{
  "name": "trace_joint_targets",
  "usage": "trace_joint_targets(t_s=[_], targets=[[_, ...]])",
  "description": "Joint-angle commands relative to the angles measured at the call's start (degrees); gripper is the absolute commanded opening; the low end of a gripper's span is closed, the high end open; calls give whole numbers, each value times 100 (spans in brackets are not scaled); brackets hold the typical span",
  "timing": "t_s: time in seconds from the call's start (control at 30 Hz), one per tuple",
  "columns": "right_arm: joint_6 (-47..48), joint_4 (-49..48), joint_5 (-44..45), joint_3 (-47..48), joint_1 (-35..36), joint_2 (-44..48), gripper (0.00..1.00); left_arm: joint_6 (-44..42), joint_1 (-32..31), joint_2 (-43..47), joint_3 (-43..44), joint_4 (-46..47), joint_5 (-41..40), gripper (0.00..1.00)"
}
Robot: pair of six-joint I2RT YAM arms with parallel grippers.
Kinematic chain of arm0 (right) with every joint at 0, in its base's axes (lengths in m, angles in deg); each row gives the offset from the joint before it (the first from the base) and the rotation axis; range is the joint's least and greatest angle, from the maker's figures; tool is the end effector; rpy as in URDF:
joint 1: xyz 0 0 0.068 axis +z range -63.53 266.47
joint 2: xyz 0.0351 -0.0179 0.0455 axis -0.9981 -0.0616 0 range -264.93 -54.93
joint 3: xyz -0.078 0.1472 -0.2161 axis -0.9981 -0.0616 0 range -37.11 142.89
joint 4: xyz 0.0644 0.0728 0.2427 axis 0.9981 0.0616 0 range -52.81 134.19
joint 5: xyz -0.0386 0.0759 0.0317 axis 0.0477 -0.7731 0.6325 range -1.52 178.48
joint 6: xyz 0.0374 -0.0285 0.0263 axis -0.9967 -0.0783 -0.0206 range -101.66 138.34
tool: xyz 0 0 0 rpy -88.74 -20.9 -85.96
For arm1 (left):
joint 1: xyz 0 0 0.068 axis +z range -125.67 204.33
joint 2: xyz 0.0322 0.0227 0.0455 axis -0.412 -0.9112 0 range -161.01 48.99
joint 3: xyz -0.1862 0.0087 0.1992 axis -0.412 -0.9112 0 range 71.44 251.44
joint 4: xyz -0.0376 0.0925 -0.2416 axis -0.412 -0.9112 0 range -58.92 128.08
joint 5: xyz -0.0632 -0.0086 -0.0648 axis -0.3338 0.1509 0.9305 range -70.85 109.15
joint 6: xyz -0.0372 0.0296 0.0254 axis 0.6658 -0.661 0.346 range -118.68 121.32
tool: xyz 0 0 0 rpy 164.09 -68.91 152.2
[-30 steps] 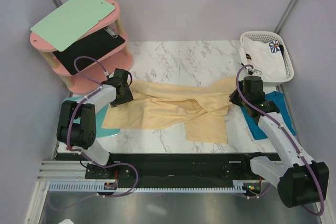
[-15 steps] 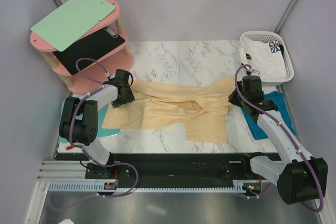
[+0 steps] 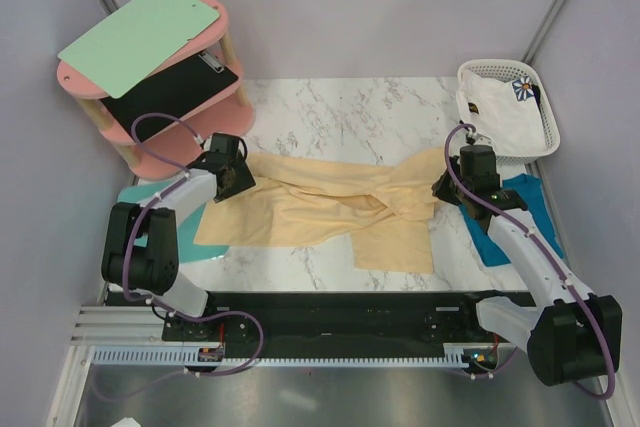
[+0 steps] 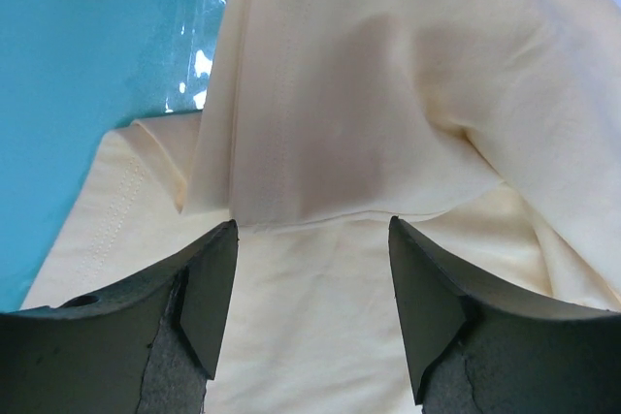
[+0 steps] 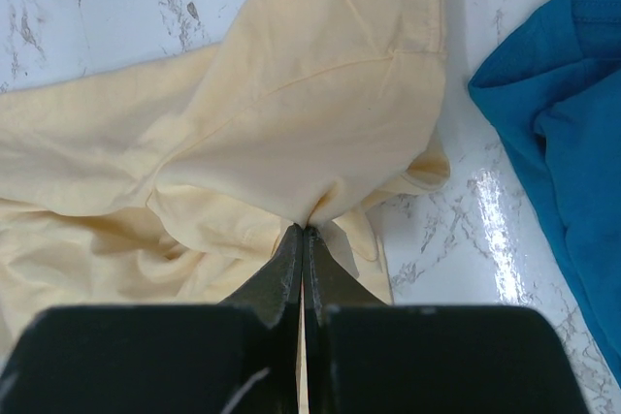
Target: Fold and stack the t-shirts
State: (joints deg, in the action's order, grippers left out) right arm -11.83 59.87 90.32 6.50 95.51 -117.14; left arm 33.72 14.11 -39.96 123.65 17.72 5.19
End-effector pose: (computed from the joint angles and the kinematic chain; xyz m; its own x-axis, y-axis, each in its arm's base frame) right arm 0.2279 0.0352 0.2536 -0.6302 0.4083 -0.6604 0.2122 0.9087 0.3594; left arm 0.3029 -0.0458 0.1878 -0.7209 -0.3984 -0.5671 -0.4062 0.9059 -0.1201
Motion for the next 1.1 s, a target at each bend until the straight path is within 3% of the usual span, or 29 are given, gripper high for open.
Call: trace_joint_targets(t_s=[0.0,0.17,0.43,0.5,0.53,0.57,0.67,1.07], targets=[[64,-202,-53,-37,-16,8,0,266,90,-114,70,208,130,71],[64,-194,-88,-72,-7,-19,0,275,257,-202,79,278,227,69],[64,-211,-88,-134,-7,-27,0,223,389,-448,193,322,209,56],[56,-220,-97,-143,-16,-19,0,223,424,-536,220,331,218,46],[55,-220,-88,-143,-16,-19,0,214,424,-553,237,322,227,37],[64,-220,-97,-143,-7,-10,0,223,433,-554,237,331,218,21],[64,-220,-97,-152,-16,-1,0,223,450,-457,220,313,218,3],[20,-220,-141,-90,-7,34,0,29,459,501,510,-91,148,8]])
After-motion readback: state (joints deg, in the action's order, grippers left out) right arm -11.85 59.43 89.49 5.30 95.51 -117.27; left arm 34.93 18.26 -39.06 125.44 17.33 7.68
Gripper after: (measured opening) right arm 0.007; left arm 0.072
